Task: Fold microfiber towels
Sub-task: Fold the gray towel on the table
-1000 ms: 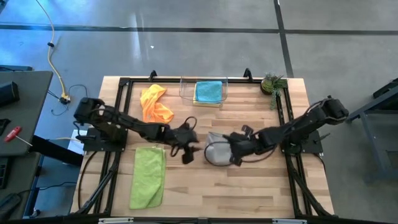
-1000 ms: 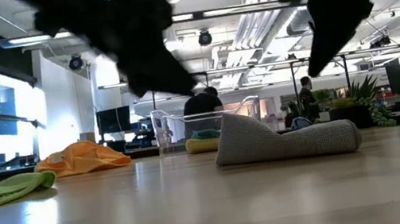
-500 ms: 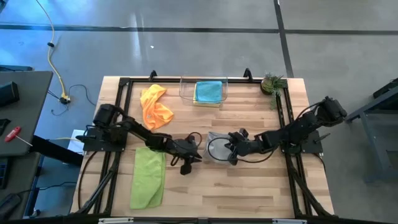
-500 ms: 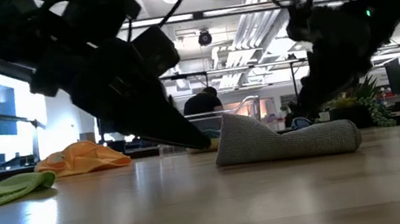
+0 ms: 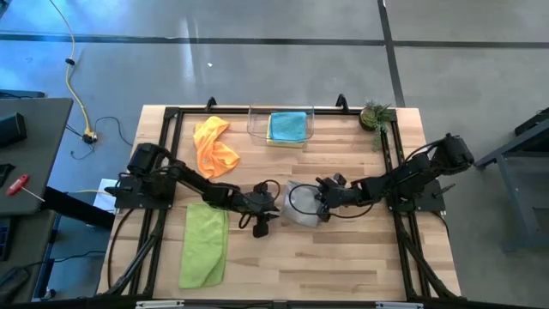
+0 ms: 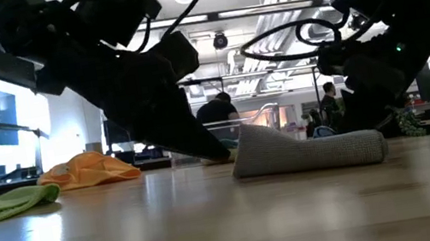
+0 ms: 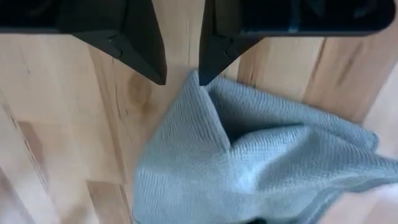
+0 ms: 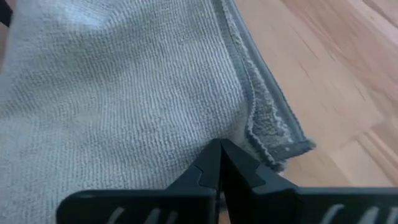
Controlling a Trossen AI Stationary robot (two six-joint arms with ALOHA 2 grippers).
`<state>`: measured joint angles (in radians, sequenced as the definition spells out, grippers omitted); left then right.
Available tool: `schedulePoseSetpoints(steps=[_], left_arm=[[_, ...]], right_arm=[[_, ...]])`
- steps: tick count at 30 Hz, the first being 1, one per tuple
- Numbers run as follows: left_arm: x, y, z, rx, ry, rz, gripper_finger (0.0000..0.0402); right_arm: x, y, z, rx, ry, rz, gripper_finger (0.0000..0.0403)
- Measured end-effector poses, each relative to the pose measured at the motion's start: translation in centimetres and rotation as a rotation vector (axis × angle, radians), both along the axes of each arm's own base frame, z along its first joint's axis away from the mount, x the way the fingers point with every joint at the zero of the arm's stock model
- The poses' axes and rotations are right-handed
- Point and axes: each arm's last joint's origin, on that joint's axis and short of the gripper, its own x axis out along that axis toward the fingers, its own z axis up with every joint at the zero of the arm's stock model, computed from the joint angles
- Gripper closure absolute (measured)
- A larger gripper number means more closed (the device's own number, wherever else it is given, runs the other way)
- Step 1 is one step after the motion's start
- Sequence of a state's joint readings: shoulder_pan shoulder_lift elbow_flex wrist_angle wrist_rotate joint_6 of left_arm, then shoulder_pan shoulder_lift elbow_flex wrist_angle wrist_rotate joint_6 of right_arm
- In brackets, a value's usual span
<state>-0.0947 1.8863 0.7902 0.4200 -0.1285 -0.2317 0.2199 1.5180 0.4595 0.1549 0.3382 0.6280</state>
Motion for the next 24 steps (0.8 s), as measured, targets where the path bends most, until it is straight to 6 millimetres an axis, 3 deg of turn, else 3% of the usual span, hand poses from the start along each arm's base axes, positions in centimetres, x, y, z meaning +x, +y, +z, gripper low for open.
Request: schedulePoseSetpoints(steps=[9,13,17,24], left_arm=[[0.5,0.9,0.5,-0.039,-0.073,-0.008,0.025],[1.1,1.6,0.6,-0.071,-0.134,-0.032,0.024],[1.3,1.6,-0.1,-0.091,-0.113,-0.069,0.0254],[1.1,0.8,-0.7,-0.091,-0.089,-0.147,0.0317]], right_arm=[[0.5,0.1,-0.1,-0.002,-0.035,0.025,0.0403],[0.7,0.2,-0.6,-0.003,-0.037,0.023,0.0403],[0.8,0.2,-0.8,-0.008,-0.037,0.019,0.0403],[0.8,-0.1,-0.8,-0.009,-0.029,-0.006,0.0403]])
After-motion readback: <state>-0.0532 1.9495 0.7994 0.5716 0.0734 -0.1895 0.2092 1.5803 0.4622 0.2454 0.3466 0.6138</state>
